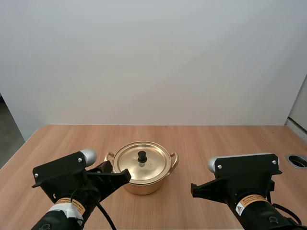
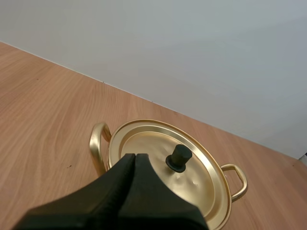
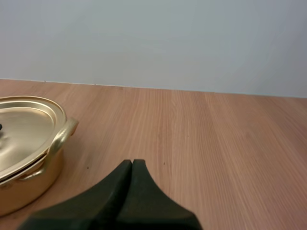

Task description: Open the pot, put the car inside, and close it

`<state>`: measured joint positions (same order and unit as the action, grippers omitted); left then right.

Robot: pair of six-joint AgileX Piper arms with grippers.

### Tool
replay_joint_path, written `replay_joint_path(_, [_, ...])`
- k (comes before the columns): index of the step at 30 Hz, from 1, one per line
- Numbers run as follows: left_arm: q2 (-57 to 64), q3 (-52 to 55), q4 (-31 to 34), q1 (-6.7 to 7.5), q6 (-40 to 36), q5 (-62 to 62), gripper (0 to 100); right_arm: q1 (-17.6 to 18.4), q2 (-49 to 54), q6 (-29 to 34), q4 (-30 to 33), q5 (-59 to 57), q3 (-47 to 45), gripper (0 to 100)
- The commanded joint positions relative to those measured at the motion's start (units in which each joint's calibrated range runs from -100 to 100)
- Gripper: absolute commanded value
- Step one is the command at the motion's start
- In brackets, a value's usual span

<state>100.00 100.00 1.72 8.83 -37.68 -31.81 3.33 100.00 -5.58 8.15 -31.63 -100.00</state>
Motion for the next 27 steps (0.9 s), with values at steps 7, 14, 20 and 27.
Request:
replay_joint_path(7, [0.0, 0.0, 7.8, -1.10, 10.9, 0.1, 0, 0.0, 0.0, 0.4, -0.1, 0.0, 0.0, 0])
replay_joint_path(14, [0.0, 0.0, 7.1, -6.66, 10.9, 0.5, 0, 0.0, 0.0, 0.4, -0.1, 0.0, 0.0, 0])
replay_joint_path(20, [0.0, 0.0, 7.1, -9.22, 10.9, 0.5, 0, 0.0, 0.0, 0.4, -0.1, 0.0, 0.0, 0])
replay_joint_path(27, [0.0, 0.0, 7.1, -8.81, 10.9, 0.5, 0, 0.0, 0.0, 0.4, -0.1, 0.0, 0.0, 0])
